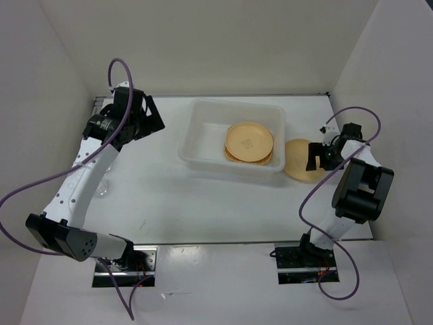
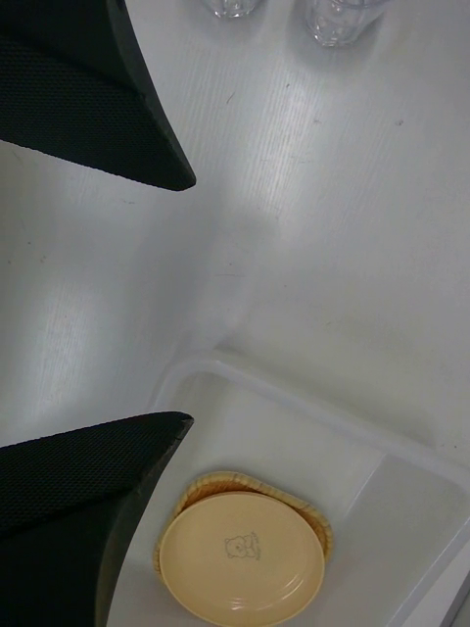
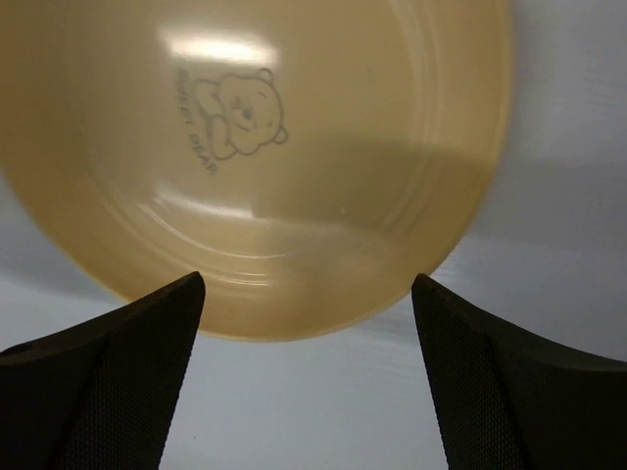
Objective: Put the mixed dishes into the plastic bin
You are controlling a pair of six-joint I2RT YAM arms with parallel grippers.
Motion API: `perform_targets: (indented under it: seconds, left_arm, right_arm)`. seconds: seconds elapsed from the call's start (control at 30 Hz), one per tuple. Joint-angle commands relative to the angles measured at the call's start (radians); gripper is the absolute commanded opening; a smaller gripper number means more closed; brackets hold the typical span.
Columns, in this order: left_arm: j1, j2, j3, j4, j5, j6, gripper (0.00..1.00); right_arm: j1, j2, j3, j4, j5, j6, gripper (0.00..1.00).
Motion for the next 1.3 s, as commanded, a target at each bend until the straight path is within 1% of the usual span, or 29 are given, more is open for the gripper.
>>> perform_targets:
  seconds: [0.0, 0.1, 0.2, 0.3, 0.4, 0.5, 0.63, 0.8, 0.83, 0.93, 0.97, 1.03, 1.1, 1.13, 1.17, 1.23, 1.27]
  left_arm:
    - [0.0, -0.021, -0.002, 0.015, 0.028, -0.008, 1.0]
    - [0.0, 0.001, -0.002, 0.015, 0.019, 0.002, 1.0]
    - [0.0, 0.001, -0.023, 0.025, 0.019, 0.002, 1.0]
    - [0.0, 0.01, -0.048, 0.059, 0.028, 0.002, 1.0]
    - [0.0, 0.021, -0.074, 0.085, 0.028, -0.009, 1.0]
    - [0.0, 0.03, -0.092, 0.113, 0.038, -0.02, 1.0]
    - [0.0, 0.053, -0.08, 0.124, 0.047, -0.031, 1.0]
    - [0.0, 0.075, -0.071, 0.133, 0.047, -0.043, 1.0]
    - [0.0, 0.075, -0.08, 0.133, 0.047, -0.052, 1.0]
    - [0.0, 0.064, -0.109, 0.142, 0.047, -0.075, 1.0]
    - [0.0, 0.064, -0.124, 0.142, 0.047, -0.087, 1.0]
    - [0.0, 0.055, -0.137, 0.142, 0.047, -0.087, 1.0]
    - [0.0, 0.042, -0.147, 0.142, 0.047, -0.087, 1.0]
    - [0.0, 0.032, -0.147, 0.142, 0.047, -0.087, 1.0]
    - [0.0, 0.032, -0.147, 0.142, 0.047, -0.087, 1.0]
    - [0.0, 0.022, -0.169, 0.142, 0.038, -0.077, 1.0]
    - [0.0, 0.022, -0.169, 0.142, 0.038, -0.077, 1.0]
  right_arm:
    - [0.0, 0.083, 0.089, -0.051, -0.108, 0.011, 0.89]
    - [0.009, 0.103, 0.099, -0.025, -0.107, 0.058, 0.89]
    - [0.009, 0.103, 0.099, 0.004, -0.076, 0.069, 0.89]
    - [0.009, 0.103, 0.108, -0.008, -0.076, 0.069, 0.89]
    - [0.009, 0.057, 0.117, -0.008, -0.076, 0.069, 0.89]
    - [0.009, 0.046, 0.108, -0.008, -0.067, 0.078, 0.89]
    - [0.009, 0.085, 0.079, 0.013, -0.044, 0.078, 0.85]
    - [-0.031, 0.12, 0.07, 0.033, -0.044, 0.078, 0.84]
    - [-0.031, 0.129, 0.07, 0.033, -0.035, 0.078, 0.8]
    - [-0.031, 0.166, 0.091, 0.042, -0.035, 0.078, 0.74]
    - [-0.031, 0.189, 0.091, 0.042, -0.035, 0.078, 0.69]
    - [-0.04, 0.214, 0.119, 0.042, -0.035, 0.094, 0.65]
    - [-0.049, 0.25, 0.143, 0.042, -0.045, 0.103, 0.54]
    - [-0.05, 0.26, 0.143, 0.042, -0.046, 0.115, 0.49]
    - [-0.05, 0.26, 0.154, 0.033, -0.046, 0.127, 0.33]
    - [-0.05, 0.26, 0.163, 0.024, -0.046, 0.138, 0.19]
    - [-0.05, 0.26, 0.163, 0.024, -0.023, 0.153, 0.07]
